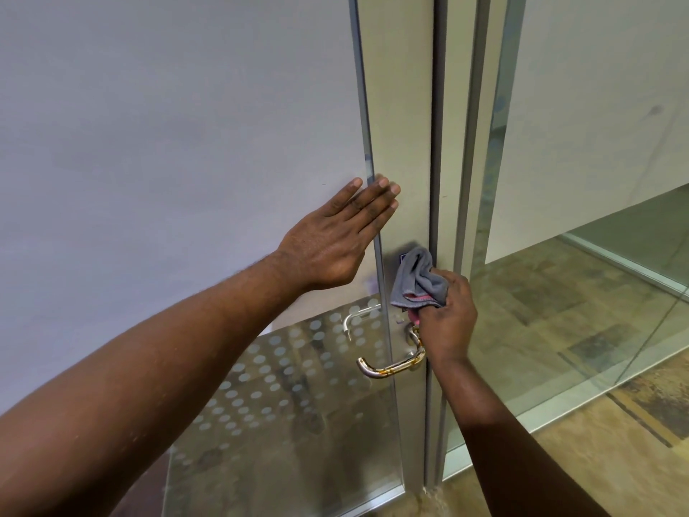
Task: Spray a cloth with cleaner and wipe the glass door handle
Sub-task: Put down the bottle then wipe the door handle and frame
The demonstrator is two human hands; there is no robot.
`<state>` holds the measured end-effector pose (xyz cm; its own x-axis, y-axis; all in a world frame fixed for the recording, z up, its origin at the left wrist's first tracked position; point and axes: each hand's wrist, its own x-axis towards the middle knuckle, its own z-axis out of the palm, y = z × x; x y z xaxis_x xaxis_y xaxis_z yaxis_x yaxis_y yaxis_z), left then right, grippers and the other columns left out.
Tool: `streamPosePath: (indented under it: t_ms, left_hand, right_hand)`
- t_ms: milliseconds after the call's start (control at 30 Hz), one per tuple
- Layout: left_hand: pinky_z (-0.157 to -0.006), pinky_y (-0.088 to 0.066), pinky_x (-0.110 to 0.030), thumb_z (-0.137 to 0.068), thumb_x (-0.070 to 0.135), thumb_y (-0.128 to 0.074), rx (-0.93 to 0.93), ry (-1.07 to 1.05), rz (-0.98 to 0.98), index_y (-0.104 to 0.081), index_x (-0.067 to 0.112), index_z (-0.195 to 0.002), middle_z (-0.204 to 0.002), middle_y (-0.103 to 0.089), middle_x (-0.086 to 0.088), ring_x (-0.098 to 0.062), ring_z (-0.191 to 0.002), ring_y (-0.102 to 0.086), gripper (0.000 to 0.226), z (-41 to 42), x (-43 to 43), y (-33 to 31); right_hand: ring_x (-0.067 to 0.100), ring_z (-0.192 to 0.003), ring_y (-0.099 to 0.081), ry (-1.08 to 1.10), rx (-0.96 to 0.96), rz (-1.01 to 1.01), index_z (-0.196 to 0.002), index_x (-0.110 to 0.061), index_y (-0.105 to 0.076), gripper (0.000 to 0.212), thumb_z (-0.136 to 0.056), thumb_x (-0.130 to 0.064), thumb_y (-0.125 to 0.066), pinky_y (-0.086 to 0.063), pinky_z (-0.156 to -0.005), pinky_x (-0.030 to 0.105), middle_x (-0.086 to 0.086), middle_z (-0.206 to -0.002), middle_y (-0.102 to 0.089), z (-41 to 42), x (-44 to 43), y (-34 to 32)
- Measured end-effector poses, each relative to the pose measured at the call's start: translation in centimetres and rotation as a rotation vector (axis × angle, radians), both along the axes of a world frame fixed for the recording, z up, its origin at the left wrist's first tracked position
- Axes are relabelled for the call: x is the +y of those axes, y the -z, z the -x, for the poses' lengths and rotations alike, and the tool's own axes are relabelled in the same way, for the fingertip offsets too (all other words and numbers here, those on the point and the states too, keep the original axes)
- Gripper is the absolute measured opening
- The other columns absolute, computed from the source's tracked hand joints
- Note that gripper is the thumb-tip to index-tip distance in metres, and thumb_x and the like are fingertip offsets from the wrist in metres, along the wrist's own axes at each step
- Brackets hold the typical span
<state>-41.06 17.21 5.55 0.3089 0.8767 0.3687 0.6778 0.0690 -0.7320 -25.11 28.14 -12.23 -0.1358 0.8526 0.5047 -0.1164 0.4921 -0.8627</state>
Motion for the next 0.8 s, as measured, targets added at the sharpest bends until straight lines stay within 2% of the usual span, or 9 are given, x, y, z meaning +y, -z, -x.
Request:
streamPosePath:
  t_ms: [100, 233, 367, 433, 500, 600, 633, 733, 800]
  left_hand:
    - [-0.130, 0.002, -0.045, -0.101, 0.018, -0.029, -0.003, 0.003, 0.004, -0.011, 0.003, -0.164, -0.172, -0.006, -0.017, -0.030, -0.160, -0.001, 0.067, 0.1, 0.1, 0.0]
    - [-0.130, 0.002, -0.045, -0.100, 0.017, -0.030, -0.012, 0.016, 0.002, -0.012, 0.003, -0.164, -0.172, -0.007, -0.017, -0.030, -0.160, -0.003, 0.067, 0.2, 0.2, 0.2]
    - [-0.130, 0.003, -0.045, -0.100, 0.018, -0.031, -0.017, 0.023, 0.000, -0.012, 0.003, -0.163, -0.172, -0.008, -0.018, -0.030, -0.160, -0.003, 0.068, 0.3, 0.2, 0.2]
    - [-0.130, 0.004, -0.044, -0.100, 0.019, -0.030, -0.017, 0.023, -0.001, -0.012, 0.003, -0.163, -0.172, -0.008, -0.018, -0.030, -0.160, -0.003, 0.067, 0.4, 0.2, 0.3]
    - [-0.130, 0.004, -0.044, -0.100, 0.019, -0.028, -0.018, 0.023, -0.001, -0.012, 0.002, -0.163, -0.172, -0.008, -0.018, -0.030, -0.160, -0.003, 0.068, 0.4, 0.2, 0.3]
    - [-0.130, 0.005, -0.044, -0.100, 0.019, -0.029, -0.020, 0.029, -0.002, -0.012, 0.002, -0.163, -0.172, -0.008, -0.018, -0.030, -0.160, -0.003, 0.068, 0.5, 0.2, 0.2]
    - [-0.130, 0.005, -0.044, -0.100, 0.019, -0.029, -0.024, 0.034, -0.003, -0.013, 0.002, -0.163, -0.172, -0.008, -0.018, -0.030, -0.160, -0.003, 0.068, 0.5, 0.2, 0.2]
    - [-0.130, 0.005, -0.044, -0.100, 0.018, -0.029, -0.033, 0.041, 0.005, -0.014, 0.002, -0.163, -0.172, -0.010, -0.018, -0.030, -0.160, -0.004, 0.067, 0.3, 0.1, 0.3]
    - [-0.130, 0.004, -0.044, -0.099, 0.018, -0.030, -0.033, 0.036, 0.013, -0.014, 0.002, -0.163, -0.172, -0.009, -0.018, -0.030, -0.160, -0.004, 0.068, 0.2, 0.0, 0.2]
  right_hand:
    - [-0.011, -0.098, -0.065, -0.015, 0.043, 0.135, -0.112, -0.024, -0.070, 0.058, -0.071, 0.016, -0.080, -0.052, -0.072, 0.005, -0.023, -0.109, -0.064, 0.2, -0.6, 1.4]
    - [-0.008, -0.099, -0.068, -0.037, 0.089, 0.255, -0.100, -0.058, -0.067, 0.064, -0.079, -0.001, -0.084, -0.061, -0.073, 0.016, -0.031, -0.108, -0.065, 0.4, -2.0, 1.9]
    - [0.018, -0.103, -0.074, -0.058, 0.181, 0.451, -0.099, -0.052, -0.071, 0.049, -0.081, -0.009, -0.085, -0.066, -0.077, 0.047, -0.012, -0.111, -0.073, 1.1, -2.8, 2.3]
    - [0.024, -0.104, -0.073, -0.069, 0.211, 0.502, -0.098, -0.047, -0.072, 0.043, -0.082, -0.009, -0.084, -0.065, -0.079, 0.053, -0.003, -0.112, -0.074, 1.3, -3.4, 2.2]
    - [0.022, -0.102, -0.074, -0.090, 0.229, 0.521, -0.096, -0.043, -0.072, 0.038, -0.083, -0.009, -0.083, -0.066, -0.077, 0.046, -0.004, -0.109, -0.074, 1.4, -4.2, 2.0]
    - [0.001, -0.093, -0.072, -0.100, 0.202, 0.498, -0.097, -0.039, -0.071, 0.037, -0.084, -0.006, -0.081, -0.059, -0.065, 0.014, -0.008, -0.103, -0.074, 1.6, -5.2, 1.9]
    - [-0.003, -0.091, -0.071, -0.103, 0.180, 0.499, -0.098, -0.036, -0.071, 0.039, -0.084, -0.001, -0.079, -0.055, -0.065, 0.009, -0.009, -0.102, -0.073, 1.5, -5.5, 2.0]
    - [0.001, -0.087, -0.073, -0.141, 0.210, 0.523, -0.099, -0.031, -0.072, 0.038, -0.087, 0.005, -0.074, -0.058, -0.069, 0.014, -0.008, -0.098, -0.075, 1.1, -5.8, 2.0]
    - [0.017, -0.089, -0.074, -0.100, 0.287, 0.555, -0.096, -0.026, -0.072, 0.034, -0.085, 0.007, -0.076, -0.061, -0.075, 0.030, -0.003, -0.094, -0.075, 0.4, -5.4, 1.7]
